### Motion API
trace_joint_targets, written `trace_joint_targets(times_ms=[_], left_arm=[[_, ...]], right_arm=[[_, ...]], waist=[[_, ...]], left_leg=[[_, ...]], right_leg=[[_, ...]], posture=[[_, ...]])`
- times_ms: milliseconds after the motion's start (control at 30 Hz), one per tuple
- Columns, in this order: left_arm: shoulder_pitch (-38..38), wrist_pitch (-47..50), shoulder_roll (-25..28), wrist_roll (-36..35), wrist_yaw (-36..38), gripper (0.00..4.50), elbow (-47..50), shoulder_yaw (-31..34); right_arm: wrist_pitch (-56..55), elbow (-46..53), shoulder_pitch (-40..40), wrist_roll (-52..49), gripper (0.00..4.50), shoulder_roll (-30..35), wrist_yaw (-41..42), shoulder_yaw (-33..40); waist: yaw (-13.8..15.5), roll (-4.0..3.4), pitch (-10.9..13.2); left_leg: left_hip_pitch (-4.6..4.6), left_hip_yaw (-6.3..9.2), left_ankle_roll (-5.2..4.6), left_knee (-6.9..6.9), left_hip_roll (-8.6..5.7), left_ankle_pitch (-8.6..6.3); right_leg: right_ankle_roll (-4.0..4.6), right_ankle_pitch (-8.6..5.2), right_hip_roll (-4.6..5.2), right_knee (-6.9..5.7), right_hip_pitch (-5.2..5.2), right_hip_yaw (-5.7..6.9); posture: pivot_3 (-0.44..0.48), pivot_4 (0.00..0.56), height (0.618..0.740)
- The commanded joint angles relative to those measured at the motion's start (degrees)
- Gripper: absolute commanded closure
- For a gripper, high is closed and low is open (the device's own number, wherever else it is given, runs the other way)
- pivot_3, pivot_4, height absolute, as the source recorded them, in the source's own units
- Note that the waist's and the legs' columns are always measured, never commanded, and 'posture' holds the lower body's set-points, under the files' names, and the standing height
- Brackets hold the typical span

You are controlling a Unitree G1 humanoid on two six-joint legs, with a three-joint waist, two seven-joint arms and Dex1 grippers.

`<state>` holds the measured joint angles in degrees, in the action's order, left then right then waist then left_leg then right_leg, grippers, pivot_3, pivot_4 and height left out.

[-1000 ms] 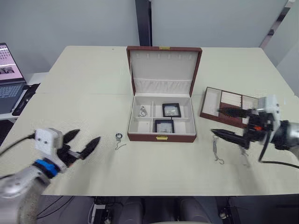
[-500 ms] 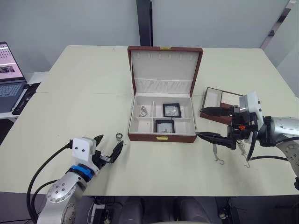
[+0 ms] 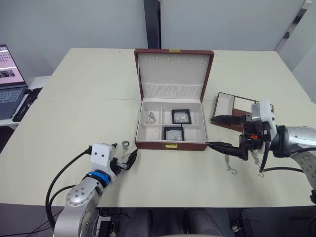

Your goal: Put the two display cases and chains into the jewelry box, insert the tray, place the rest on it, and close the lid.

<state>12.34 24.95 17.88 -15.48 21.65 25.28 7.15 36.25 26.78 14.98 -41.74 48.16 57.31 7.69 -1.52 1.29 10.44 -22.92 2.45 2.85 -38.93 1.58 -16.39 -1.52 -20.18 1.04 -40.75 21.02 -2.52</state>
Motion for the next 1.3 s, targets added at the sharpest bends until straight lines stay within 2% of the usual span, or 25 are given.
trace_joint_targets(times_ms=[33,333,467,767,867,900,1300], left_arm=[[0.68,1.41,0.62,-0.3,-0.73,0.02,1.04,0.72],[0.5,1.73,0.61,-0.33,-0.95,0.02,0.01,0.37],[1.09,1.44,0.55,-0.65,-0.65,0.82,-0.53,0.42],[1.18,0.66,-0.04,-0.92,-0.42,3.34,-2.0,0.58],[0.97,0.22,-0.08,-1.0,-0.33,4.32,-2.61,0.43],[0.96,-0.04,-0.08,-1.03,-0.25,4.46,-2.89,0.4],[0.5,-3.82,-0.72,-1.96,-0.11,4.46,-4.9,2.02]], right_arm=[[-0.73,2.21,-0.12,-0.61,0.0,-0.14,-0.34,0.85],[-0.33,2.45,0.2,-0.88,0.0,-0.11,-1.0,0.82],[-0.13,2.36,0.43,-0.91,0.0,0.03,-1.26,0.77],[0.43,2.29,0.66,-0.92,0.0,0.23,-1.46,1.02],[0.52,2.16,0.73,-0.89,0.0,0.28,-1.5,1.09],[0.55,2.16,0.72,-0.88,0.0,0.3,-1.53,1.11],[0.71,1.86,1.01,-0.9,0.0,0.34,-1.68,1.18]], waist=[[0.0,0.0,0.0],[-0.07,-0.05,-0.03],[-0.06,-0.05,-0.03],[-0.01,-0.05,-0.03],[-0.02,-0.06,-0.03],[-0.02,-0.06,-0.03],[-0.03,-0.07,-0.04]], left_leg=[[0.0,0.01,0.0,0.0,0.0,0.0],[0.04,-0.02,0.0,0.01,0.0,0.0],[0.04,-0.03,0.0,0.01,0.0,0.0],[0.03,-0.02,0.0,0.01,-0.02,0.0],[0.04,-0.02,0.0,0.01,-0.01,0.0],[0.04,-0.02,0.0,0.01,-0.01,0.0],[0.07,-0.01,0.0,0.02,-0.01,0.0]], right_leg=[[0.0,0.0,0.0,0.0,0.0,0.0],[0.0,0.0,0.0,0.0,-0.01,-0.01],[0.0,0.0,0.0,0.0,-0.01,-0.01],[0.0,0.0,0.0,0.01,-0.03,-0.01],[0.0,0.0,0.0,0.02,-0.04,-0.01],[0.0,0.0,0.0,0.01,-0.04,-0.01],[0.0,0.0,0.0,0.03,-0.07,0.0]], posture=[[0.0,0.15,0.74],[0.0,0.15,0.74],[0.0,0.15,0.74],[0.0,0.15,0.74],[0.0,0.15,0.74],[0.0,0.15,0.74],[0.0,0.15,0.74]])
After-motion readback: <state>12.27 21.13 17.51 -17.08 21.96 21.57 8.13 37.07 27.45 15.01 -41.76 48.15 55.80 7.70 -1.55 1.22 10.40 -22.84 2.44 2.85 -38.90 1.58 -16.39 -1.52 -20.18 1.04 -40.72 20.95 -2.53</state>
